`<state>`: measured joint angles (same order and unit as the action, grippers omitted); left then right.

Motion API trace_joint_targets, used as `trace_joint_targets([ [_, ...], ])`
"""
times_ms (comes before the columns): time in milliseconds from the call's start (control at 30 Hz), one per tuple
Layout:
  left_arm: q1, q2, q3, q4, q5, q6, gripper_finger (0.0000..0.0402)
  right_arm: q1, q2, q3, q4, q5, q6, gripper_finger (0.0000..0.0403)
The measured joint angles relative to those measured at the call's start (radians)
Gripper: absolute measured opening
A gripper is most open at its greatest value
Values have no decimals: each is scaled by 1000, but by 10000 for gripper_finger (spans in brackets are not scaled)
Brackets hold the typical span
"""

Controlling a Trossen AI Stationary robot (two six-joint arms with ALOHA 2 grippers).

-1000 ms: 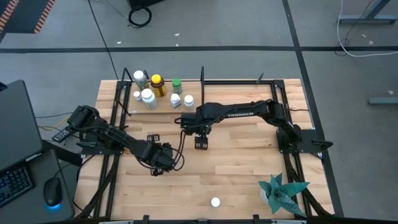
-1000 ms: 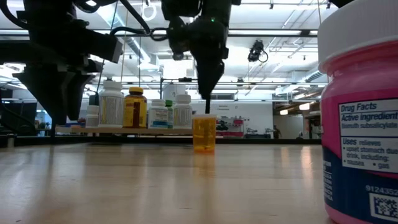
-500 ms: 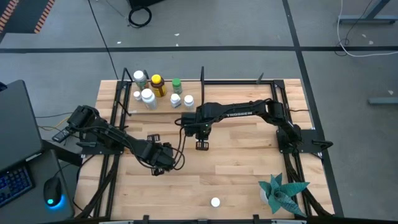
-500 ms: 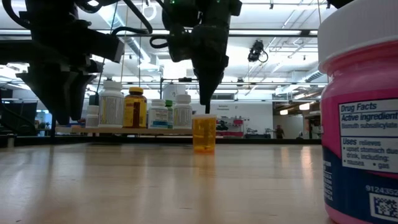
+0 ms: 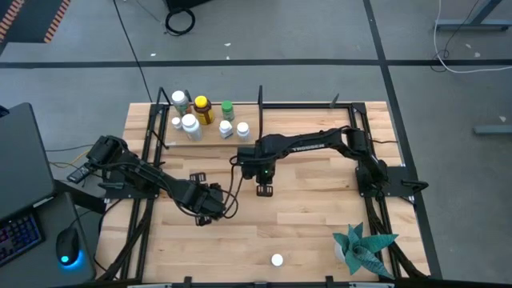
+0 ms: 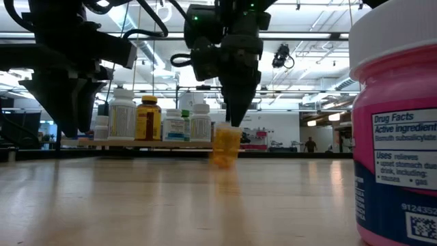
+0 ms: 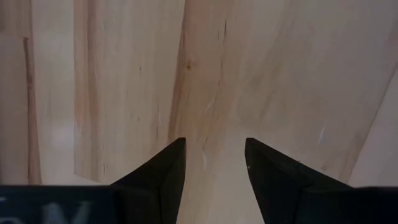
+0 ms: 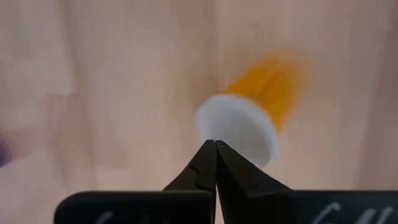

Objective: Pick and place medicine bottles onto shelf by color
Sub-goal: Put the orange pill bottle on the shelf

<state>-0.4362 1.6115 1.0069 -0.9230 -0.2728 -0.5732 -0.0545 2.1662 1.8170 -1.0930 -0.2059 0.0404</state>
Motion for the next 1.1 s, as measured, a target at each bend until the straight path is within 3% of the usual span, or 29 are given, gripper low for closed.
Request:
trace_joint_targets([
  [200,0,0,0,3,1,1,172,-3,6,9,14,25,-2,7],
  [700,0,0,0,-6,0,9,172,19,-68,79,-162,47,45,12],
  [900,-1,0,0,3,-85,63,172,104,-93,-49,-129,58,93,20],
  [1100,1,0,3,1,-129,150,172,180,-244,-363,78,56,203,21],
])
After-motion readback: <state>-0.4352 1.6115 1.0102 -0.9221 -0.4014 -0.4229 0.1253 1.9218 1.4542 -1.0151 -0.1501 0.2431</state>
